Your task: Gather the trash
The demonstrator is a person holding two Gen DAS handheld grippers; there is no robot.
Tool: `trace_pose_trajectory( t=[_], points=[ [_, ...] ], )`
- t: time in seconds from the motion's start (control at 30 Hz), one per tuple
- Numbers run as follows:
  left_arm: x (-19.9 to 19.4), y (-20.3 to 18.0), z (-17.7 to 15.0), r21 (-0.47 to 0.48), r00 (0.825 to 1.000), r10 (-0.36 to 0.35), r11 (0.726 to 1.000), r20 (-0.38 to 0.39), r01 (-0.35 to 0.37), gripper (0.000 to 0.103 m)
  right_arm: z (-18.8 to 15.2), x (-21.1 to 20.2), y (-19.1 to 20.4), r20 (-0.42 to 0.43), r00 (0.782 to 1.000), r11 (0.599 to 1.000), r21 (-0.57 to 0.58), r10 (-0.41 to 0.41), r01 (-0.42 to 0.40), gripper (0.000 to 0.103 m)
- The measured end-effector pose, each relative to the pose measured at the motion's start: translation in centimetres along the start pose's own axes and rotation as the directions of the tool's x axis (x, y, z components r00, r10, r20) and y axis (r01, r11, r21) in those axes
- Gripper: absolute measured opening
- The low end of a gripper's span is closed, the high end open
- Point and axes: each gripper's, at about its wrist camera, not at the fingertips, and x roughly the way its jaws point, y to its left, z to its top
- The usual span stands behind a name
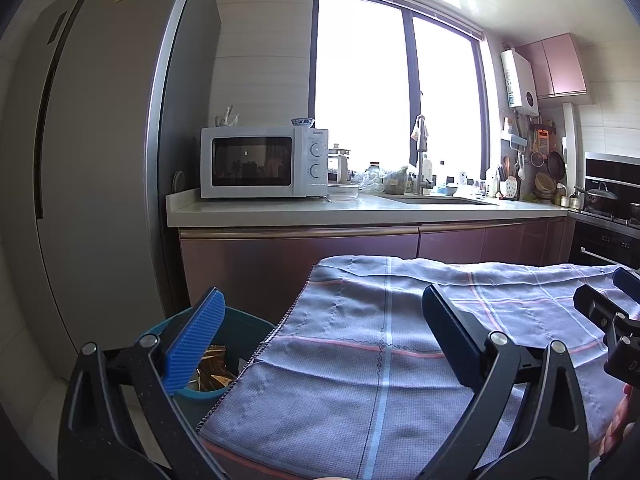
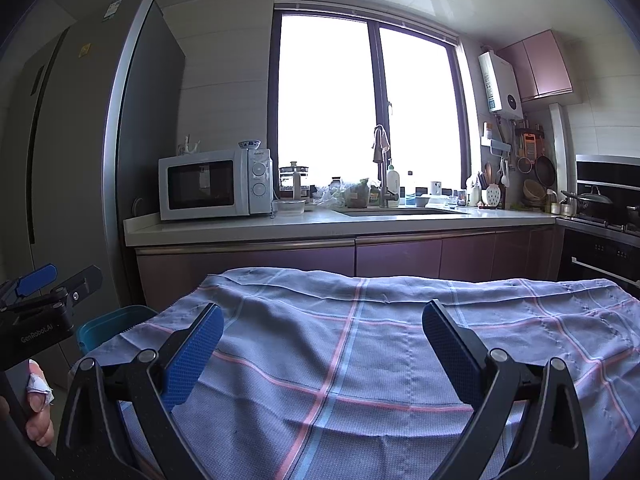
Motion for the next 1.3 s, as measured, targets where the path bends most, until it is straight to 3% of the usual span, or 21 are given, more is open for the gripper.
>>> trace_pose_trajectory(
  t=[1.3],
  points=[
    [-0.04,-0.06,-0.16,-0.002,1.000,0.002,1.000,-0.002,-0.002,0.097,-0.19,-0.34,0.36,0.000,1.000,1.000,0.008,-0.009,0.009,0.096]
  ],
)
